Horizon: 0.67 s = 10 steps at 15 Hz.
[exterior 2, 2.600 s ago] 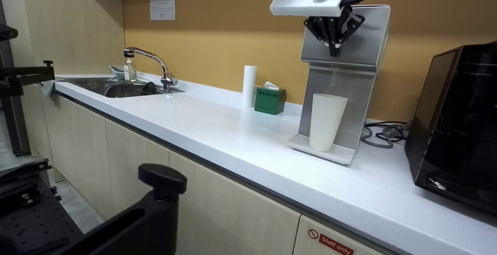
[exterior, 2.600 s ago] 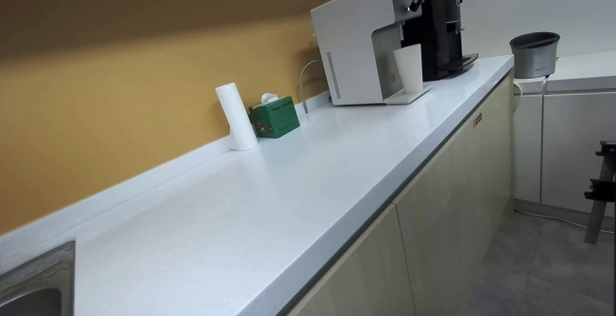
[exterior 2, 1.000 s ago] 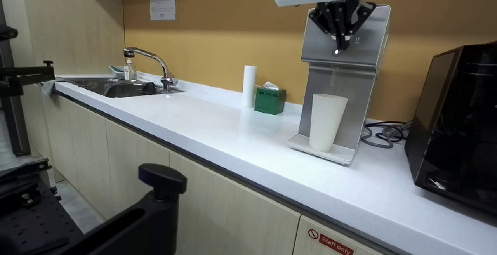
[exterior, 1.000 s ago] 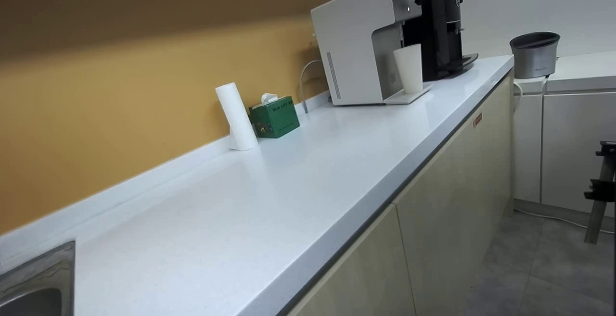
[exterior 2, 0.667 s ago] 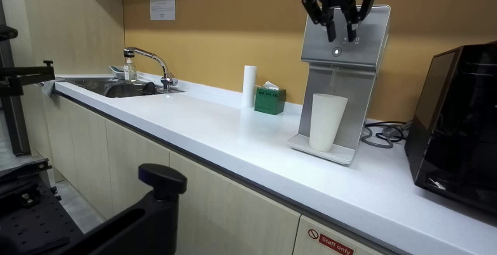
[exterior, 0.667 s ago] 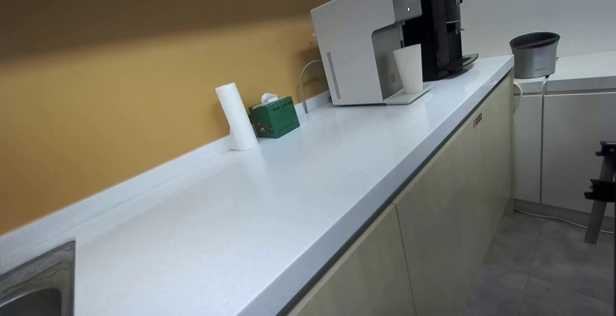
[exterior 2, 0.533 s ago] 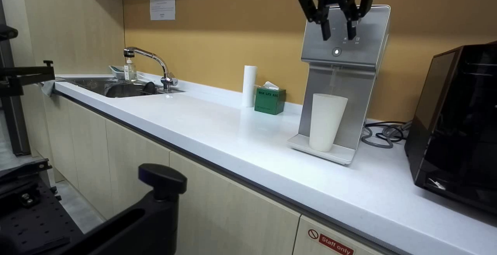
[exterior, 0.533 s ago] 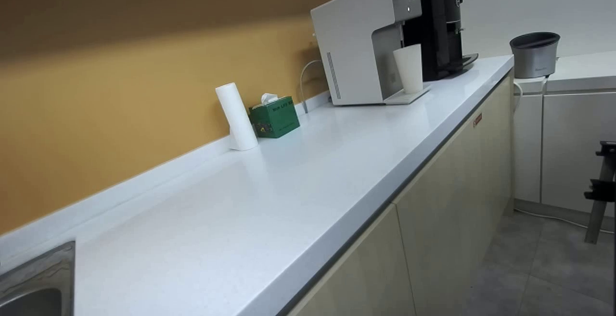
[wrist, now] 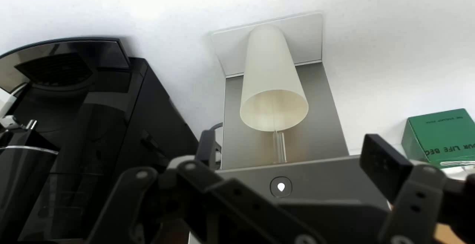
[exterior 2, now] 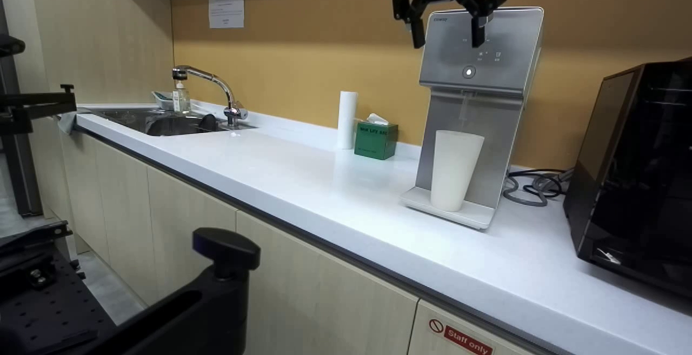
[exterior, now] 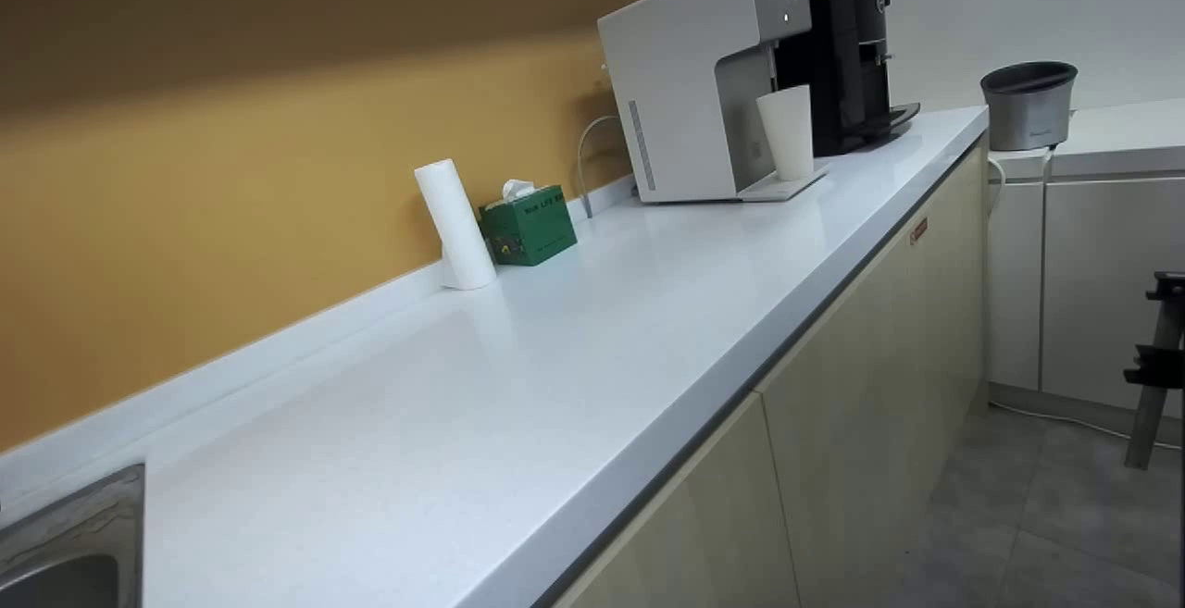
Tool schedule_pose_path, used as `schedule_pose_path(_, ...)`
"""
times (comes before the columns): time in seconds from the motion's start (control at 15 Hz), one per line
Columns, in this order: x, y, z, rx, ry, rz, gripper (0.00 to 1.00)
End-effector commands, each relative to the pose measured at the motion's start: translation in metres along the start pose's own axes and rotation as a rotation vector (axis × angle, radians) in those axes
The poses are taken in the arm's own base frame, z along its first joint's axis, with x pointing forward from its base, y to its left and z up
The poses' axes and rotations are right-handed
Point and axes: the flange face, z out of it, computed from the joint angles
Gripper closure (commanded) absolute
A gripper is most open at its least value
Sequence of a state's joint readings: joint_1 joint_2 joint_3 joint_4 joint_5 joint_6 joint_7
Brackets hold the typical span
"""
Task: Press the round button on the coffee maker
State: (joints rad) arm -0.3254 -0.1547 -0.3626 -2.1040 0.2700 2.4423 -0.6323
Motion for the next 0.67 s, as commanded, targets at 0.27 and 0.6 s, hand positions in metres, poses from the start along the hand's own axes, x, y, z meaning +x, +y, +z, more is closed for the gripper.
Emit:
schedule_pose_path(0.27,-0.007,-0.019,0.002,0.014,-0.088,0.015,0.0)
schedule_pose_path(0.6,-0.009,-0.028,0.007,0.04,-0.129,-0.018,0.0)
